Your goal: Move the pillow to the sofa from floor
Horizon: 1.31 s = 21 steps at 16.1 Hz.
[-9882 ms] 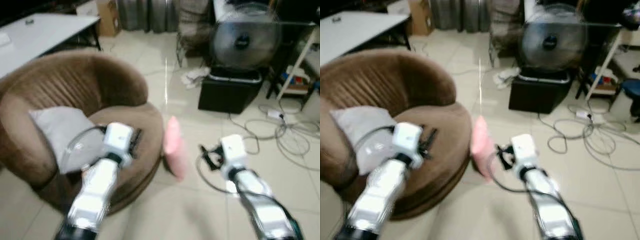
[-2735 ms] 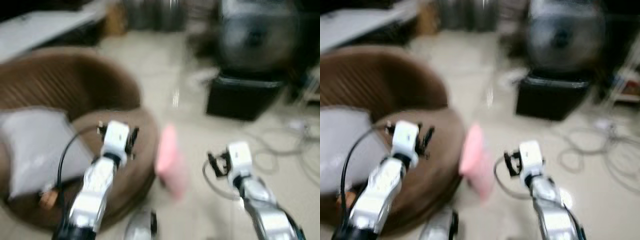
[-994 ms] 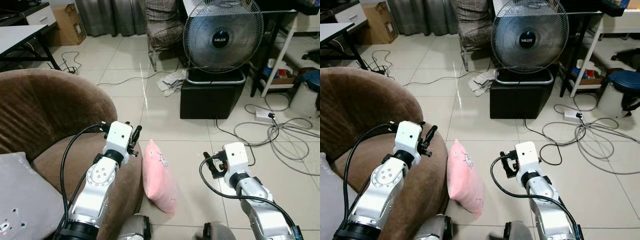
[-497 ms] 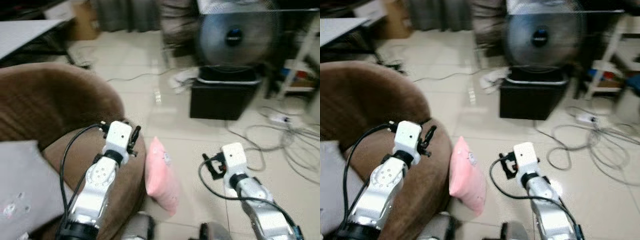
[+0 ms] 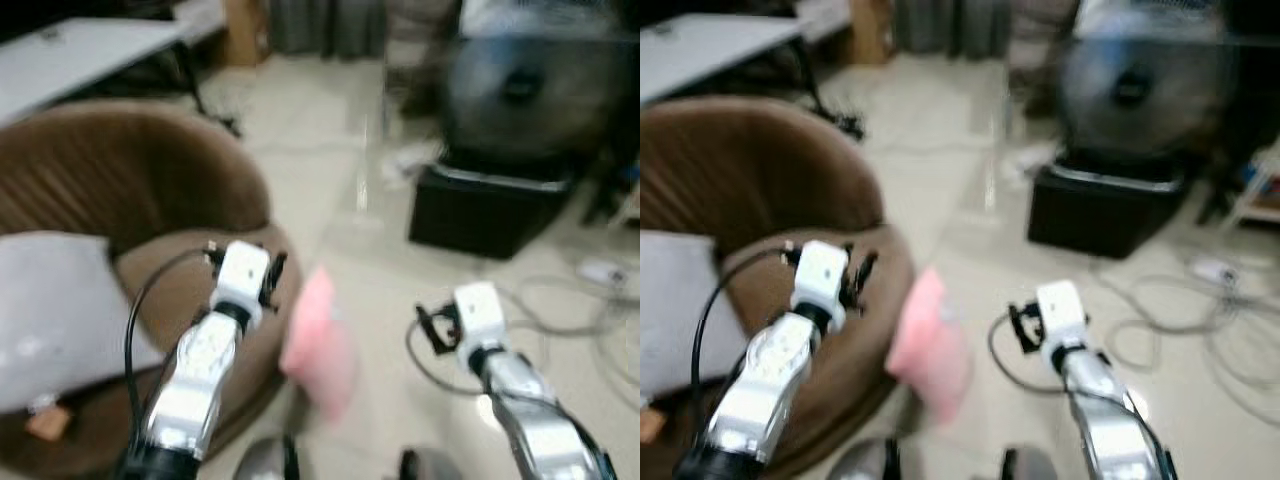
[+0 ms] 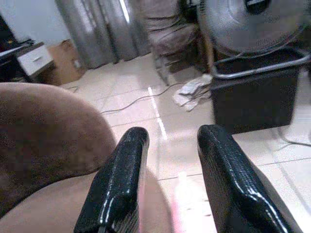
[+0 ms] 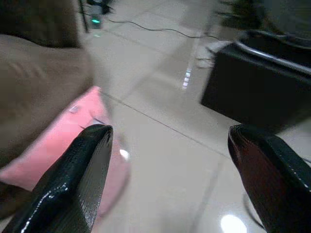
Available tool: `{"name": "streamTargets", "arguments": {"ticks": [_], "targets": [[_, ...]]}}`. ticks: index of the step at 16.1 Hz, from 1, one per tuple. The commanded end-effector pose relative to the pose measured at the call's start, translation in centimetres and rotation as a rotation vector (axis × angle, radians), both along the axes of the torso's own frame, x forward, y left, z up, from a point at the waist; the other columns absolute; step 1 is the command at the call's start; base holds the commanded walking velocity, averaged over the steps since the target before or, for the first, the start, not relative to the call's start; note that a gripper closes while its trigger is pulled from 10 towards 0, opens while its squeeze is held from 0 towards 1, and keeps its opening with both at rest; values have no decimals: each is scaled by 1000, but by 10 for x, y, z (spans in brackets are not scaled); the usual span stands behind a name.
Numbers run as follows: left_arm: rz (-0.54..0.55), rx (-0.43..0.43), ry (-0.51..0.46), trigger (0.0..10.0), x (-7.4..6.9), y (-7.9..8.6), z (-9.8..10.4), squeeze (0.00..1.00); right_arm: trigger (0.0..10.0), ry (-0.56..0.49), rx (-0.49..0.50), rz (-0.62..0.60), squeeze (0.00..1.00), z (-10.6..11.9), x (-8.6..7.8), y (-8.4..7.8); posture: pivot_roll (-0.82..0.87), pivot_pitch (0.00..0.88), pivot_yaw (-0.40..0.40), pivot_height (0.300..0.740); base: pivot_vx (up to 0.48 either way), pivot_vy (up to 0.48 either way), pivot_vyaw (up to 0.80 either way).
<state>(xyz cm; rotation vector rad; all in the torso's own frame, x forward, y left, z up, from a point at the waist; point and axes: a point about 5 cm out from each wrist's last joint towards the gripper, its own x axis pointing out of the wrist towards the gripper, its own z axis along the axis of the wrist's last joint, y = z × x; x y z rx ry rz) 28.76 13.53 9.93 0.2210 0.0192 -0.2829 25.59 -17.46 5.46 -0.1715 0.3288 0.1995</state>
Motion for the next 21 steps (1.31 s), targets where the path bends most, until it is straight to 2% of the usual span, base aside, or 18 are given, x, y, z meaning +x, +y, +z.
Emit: {"name": "streamTargets", "arguments": {"ticks": [1,5,7,9,16,21], "targets": [[22,16,1,10000,1,7,0,0,10000,9,12,16,0,-2,-1,7,-47,0,85,653,0,-349,0],[21,8,14,10000,1,6,-1,0,10000,13,10,16,0,-2,-2,6,-49,0,85,653,0,-345,0],[51,-39,66,10000,1,8,-6,0,10000,19,9,22,0,-3,-3,6,-47,0,79,653,0,480,0],[50,-35,51,10000,1,9,-5,0,10000,22,8,22,0,-4,-3,6,-47,0,79,653,0,480,0],[52,-11,22,10000,2,10,-1,0,10000,29,23,16,0,-6,-4,7,-41,0,78,653,0,0,0],[45,-13,17,10000,0,9,-1,0,10000,30,22,19,0,-6,-4,6,-42,0,75,653,303,0,0]]}}
